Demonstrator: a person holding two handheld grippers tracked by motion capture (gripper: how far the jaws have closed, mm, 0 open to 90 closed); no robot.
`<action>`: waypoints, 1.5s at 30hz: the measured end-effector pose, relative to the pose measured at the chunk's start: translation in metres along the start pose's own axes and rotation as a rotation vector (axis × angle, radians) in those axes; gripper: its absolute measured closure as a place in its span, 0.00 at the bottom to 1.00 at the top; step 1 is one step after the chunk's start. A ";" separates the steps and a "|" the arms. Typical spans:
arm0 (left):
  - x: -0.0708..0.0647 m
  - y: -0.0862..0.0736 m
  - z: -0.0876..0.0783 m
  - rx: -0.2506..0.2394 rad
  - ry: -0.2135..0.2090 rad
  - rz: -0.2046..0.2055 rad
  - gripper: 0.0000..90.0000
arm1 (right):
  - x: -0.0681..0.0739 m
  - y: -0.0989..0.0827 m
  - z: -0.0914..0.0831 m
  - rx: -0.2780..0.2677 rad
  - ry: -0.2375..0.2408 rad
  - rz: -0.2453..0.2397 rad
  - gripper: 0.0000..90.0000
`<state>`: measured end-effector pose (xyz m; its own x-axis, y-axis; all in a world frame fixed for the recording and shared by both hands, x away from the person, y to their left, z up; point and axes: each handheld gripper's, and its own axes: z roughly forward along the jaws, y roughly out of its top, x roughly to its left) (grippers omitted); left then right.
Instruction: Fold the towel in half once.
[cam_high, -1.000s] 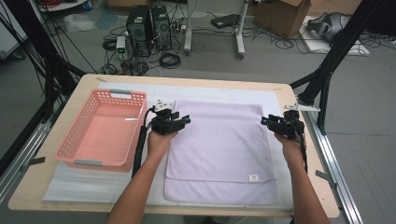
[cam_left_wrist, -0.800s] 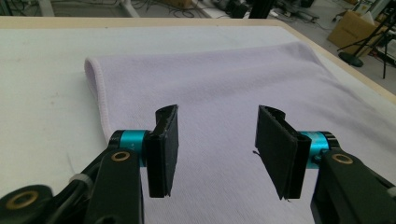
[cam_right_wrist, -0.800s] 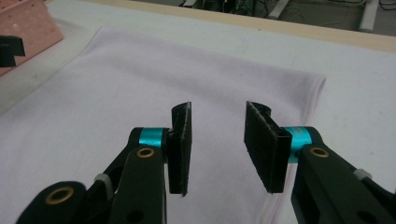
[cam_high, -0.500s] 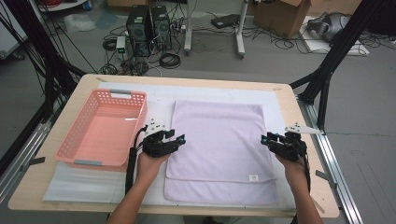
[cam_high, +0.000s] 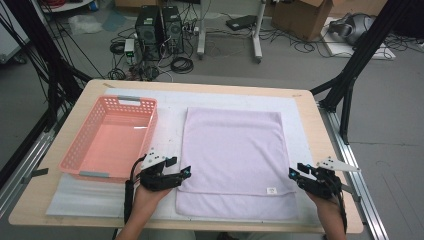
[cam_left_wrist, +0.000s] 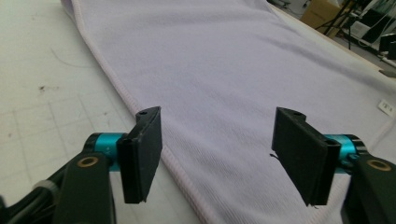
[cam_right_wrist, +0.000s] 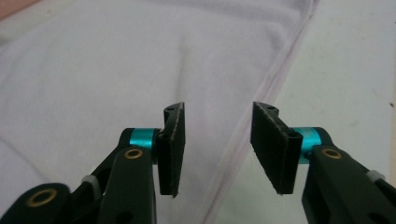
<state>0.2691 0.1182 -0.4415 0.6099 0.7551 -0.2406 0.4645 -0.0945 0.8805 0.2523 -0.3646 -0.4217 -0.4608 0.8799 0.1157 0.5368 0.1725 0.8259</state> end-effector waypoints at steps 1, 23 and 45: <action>-0.002 -0.002 -0.003 0.010 0.025 0.001 0.33 | 0.001 -0.003 -0.003 0.001 -0.005 -0.001 0.56; -0.024 -0.028 -0.020 0.132 0.035 0.020 0.69 | 0.015 -0.035 -0.036 0.004 -0.016 -0.018 0.50; -0.028 -0.025 -0.028 0.047 0.030 0.021 0.96 | 0.010 -0.038 -0.036 0.034 -0.024 0.043 0.65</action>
<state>0.2223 0.1175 -0.4456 0.6006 0.7716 -0.2096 0.4821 -0.1403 0.8648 0.2018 -0.3784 -0.4325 -0.4194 0.8974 0.1372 0.5799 0.1485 0.8010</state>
